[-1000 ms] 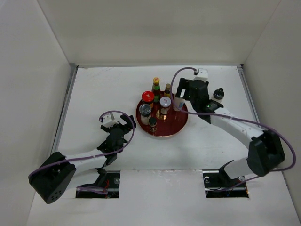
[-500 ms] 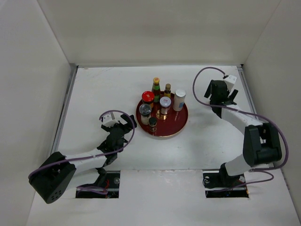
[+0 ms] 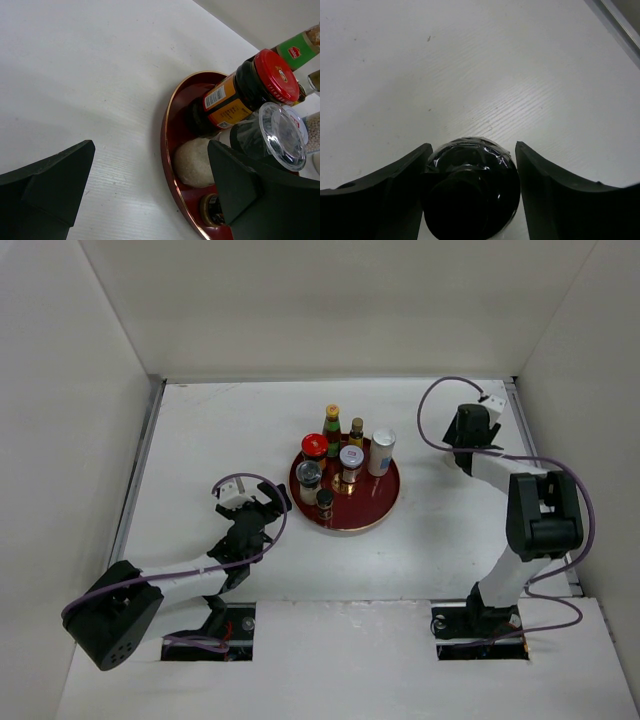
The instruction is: Organize the condiment bottles
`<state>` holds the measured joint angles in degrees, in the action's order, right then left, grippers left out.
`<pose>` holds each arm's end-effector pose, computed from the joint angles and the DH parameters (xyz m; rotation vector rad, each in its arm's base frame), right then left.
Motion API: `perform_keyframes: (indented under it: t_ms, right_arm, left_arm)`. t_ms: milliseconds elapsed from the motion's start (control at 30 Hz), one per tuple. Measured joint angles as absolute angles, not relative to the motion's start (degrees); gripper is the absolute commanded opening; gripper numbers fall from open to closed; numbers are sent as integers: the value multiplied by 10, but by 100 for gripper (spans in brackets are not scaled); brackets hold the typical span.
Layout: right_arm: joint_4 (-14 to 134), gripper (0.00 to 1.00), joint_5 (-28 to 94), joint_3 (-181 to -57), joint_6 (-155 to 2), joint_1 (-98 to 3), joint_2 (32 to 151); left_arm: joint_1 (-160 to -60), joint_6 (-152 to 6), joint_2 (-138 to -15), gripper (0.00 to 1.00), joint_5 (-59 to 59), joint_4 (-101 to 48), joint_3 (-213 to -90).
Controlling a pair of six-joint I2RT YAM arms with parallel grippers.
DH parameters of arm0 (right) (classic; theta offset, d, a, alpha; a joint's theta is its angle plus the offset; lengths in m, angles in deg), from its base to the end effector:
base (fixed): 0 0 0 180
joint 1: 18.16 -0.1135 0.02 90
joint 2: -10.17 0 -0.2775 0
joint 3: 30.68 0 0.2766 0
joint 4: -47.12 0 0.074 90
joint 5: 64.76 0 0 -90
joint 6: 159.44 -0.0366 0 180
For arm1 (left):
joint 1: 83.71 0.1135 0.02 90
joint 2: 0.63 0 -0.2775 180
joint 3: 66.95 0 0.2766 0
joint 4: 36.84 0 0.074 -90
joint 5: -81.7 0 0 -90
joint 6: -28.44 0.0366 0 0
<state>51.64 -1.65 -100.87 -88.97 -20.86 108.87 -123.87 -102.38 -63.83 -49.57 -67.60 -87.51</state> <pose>0.3948 0.0020 0.1977 0.5692 2.0106 -0.2693 0.1667 -0.1090 0.1529 -0.5189 1.6638 -0.4009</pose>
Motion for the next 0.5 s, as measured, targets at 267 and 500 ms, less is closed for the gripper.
perform_keyframes:
  t_ms: [267,500]
  right_arm:
    - [520,45,-32,-957,-894,-237,1028]
    - [551,45,-55,-877,-913,-406,856]
  left_arm:
    - [-1239,-1024,-638,100,-496,-676,-875]
    - [-1239,-1025,-638,100,-495,-676,-875]
